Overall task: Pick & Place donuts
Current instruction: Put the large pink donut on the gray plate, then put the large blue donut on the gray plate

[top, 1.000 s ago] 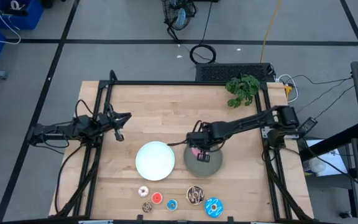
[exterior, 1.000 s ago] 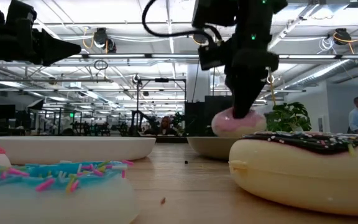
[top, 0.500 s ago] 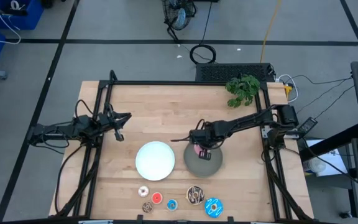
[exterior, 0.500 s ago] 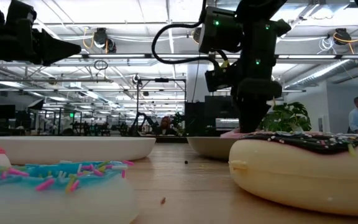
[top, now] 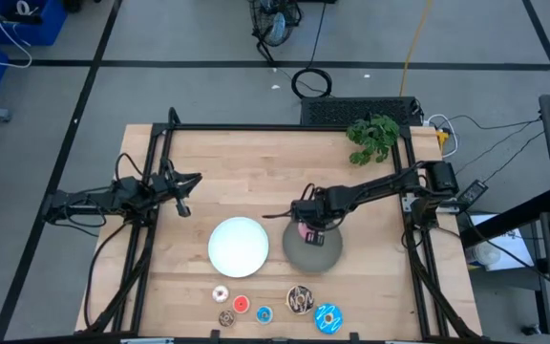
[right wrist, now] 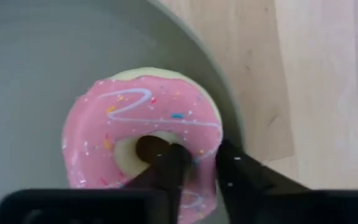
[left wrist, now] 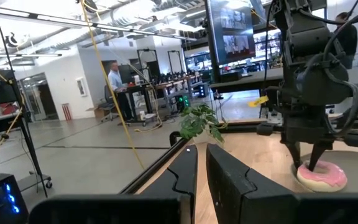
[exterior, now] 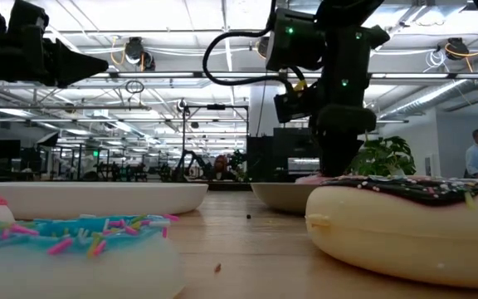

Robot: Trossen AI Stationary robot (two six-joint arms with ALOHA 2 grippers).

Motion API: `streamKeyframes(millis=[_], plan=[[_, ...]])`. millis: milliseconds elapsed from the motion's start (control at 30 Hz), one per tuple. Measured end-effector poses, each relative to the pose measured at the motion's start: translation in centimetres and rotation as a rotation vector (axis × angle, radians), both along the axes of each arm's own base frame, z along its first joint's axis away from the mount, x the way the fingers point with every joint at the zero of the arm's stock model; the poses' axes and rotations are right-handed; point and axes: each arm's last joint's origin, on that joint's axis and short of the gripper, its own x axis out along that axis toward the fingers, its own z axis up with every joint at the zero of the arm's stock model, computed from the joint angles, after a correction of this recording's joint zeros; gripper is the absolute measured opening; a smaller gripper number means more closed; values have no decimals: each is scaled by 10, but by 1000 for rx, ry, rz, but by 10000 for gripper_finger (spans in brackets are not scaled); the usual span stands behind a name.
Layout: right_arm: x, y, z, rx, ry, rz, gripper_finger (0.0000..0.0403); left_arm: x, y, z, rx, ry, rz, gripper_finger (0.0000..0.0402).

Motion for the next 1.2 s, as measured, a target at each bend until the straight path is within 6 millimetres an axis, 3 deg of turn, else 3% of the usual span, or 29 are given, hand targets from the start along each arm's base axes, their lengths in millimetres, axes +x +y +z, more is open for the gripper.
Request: streamKeyframes(millis=[133, 267, 633, 800, 867, 967, 1200], plan=[[-2, -1, 4, -46, -9, -18, 161, 0, 0, 0, 6, 2, 0, 42], [-5, -2, 18, -44, -50, -19, 205, 0, 0, 0, 8, 3, 1, 42], [-18, -2, 59, -28, -192, -45, 232, 0, 0, -1, 11, 13, 2, 42], [-28, 8, 81, 122, -256, -30, 224, 0, 0, -1, 12, 20, 2, 42], [-35, 18, 92, 220, -280, -18, 217, 0, 0, -1, 13, 20, 3, 42], [-46, 38, 107, 234, -329, 8, 198, 0, 0, -1, 17, 22, 4, 42], [-70, 91, 117, 235, -361, 30, 81, 0, 0, 0, 10, 1, 2, 42]])
